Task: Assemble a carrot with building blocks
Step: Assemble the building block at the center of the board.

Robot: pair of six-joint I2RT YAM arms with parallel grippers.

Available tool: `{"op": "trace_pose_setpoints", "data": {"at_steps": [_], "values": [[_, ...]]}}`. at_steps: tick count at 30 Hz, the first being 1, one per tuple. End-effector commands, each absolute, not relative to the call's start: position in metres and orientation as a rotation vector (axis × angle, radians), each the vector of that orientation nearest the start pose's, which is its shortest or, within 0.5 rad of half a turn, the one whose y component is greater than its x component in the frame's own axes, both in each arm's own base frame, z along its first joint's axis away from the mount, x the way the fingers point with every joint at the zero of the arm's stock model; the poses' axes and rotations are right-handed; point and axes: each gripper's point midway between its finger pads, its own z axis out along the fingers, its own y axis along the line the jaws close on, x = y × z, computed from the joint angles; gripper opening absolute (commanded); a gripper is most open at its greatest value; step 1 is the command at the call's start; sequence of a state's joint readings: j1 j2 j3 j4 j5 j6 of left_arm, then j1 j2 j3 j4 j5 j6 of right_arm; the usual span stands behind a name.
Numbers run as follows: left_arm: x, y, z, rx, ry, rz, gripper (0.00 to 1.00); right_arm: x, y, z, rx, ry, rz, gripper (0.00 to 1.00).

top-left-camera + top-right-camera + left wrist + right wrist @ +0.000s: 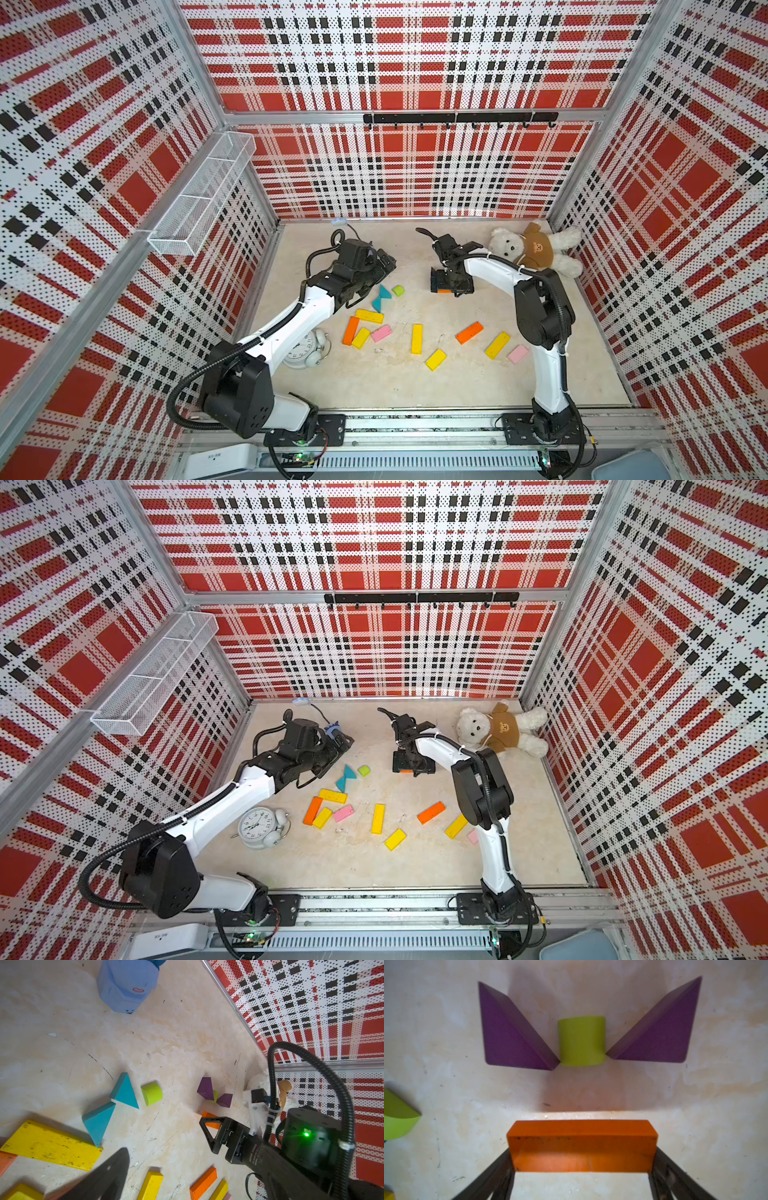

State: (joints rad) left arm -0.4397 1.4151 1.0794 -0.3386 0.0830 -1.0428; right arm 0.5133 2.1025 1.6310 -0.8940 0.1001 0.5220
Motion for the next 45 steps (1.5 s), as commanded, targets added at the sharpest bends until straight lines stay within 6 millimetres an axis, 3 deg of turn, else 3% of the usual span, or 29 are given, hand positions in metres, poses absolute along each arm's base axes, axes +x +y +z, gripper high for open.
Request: {"op": "trace_pose_setpoints", "data": {"at_steps": [1,18,45], "values": [[0.379,-0.191,0.193,-0.663,2.299,-0.851,1.00,0.408,0.208,0.045,0.023,2.913,0.052,0.85],[0.379,-0.191,0.194,-0.663,2.298,-0.860,1.00,0.427,0.203,0.031,0.066,2.932,0.021,0.85],[0.379,-0.191,0.193,-0.663,2.297,-0.863,1.00,0.439,0.200,0.018,0.124,2.939,0.016,0.87]]}}
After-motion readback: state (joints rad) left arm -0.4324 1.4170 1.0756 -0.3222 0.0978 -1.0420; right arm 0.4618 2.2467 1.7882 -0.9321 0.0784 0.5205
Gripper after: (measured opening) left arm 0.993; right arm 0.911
